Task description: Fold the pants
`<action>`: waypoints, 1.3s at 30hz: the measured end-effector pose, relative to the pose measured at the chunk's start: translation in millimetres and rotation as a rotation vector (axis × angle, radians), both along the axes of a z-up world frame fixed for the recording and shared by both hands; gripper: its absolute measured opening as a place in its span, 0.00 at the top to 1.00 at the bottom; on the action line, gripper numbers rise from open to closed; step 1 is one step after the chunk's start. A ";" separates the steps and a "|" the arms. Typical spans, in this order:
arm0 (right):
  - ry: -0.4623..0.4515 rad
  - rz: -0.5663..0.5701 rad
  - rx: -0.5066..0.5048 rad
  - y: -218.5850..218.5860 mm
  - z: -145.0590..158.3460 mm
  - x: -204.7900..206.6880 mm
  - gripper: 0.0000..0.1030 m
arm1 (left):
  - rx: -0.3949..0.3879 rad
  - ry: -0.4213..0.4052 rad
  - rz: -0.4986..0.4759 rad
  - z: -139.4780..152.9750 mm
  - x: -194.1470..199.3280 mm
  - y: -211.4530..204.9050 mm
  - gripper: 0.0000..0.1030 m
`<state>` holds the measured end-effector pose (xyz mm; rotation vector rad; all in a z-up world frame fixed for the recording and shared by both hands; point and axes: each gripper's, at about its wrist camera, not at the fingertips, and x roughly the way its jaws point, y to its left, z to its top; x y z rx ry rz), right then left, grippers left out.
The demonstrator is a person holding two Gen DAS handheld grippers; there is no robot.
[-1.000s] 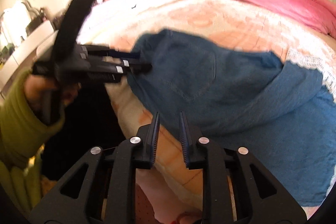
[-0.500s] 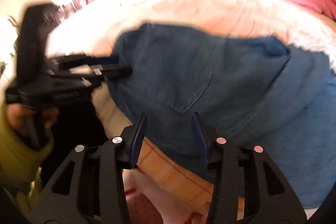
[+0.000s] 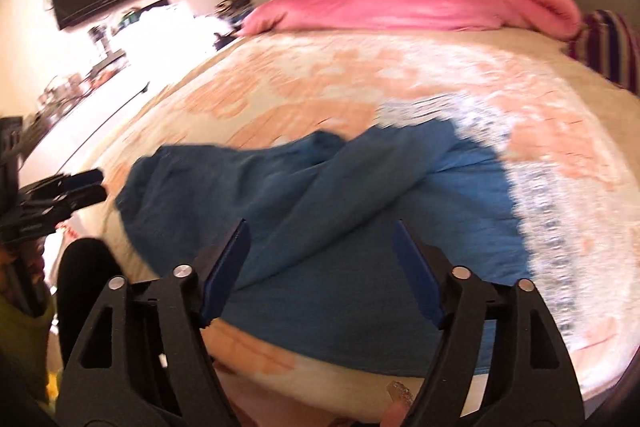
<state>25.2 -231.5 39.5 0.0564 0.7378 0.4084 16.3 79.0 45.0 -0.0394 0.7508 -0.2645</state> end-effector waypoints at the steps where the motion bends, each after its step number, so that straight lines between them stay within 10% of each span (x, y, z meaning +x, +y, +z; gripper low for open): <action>1: -0.005 -0.019 -0.003 -2.6 2.2 4.3 0.30 | -0.006 0.004 -0.018 -0.7 1.0 -4.7 0.41; 16: 0.012 -0.080 -0.117 -15.0 16.1 69.9 0.19 | -0.105 0.162 -0.307 -39.6 47.1 -109.0 0.41; 25: 0.065 -0.037 -0.225 21.7 8.2 148.7 0.18 | -0.122 0.218 -0.261 -72.6 82.4 -126.9 0.42; 34: 0.191 -0.060 -0.327 72.2 -38.0 225.8 0.18 | -0.159 0.189 -0.324 -88.8 82.4 -133.4 0.94; 39: 0.267 -0.098 -0.343 85.4 -61.1 255.9 0.23 | -0.146 0.152 -0.359 -86.6 77.0 -135.4 0.95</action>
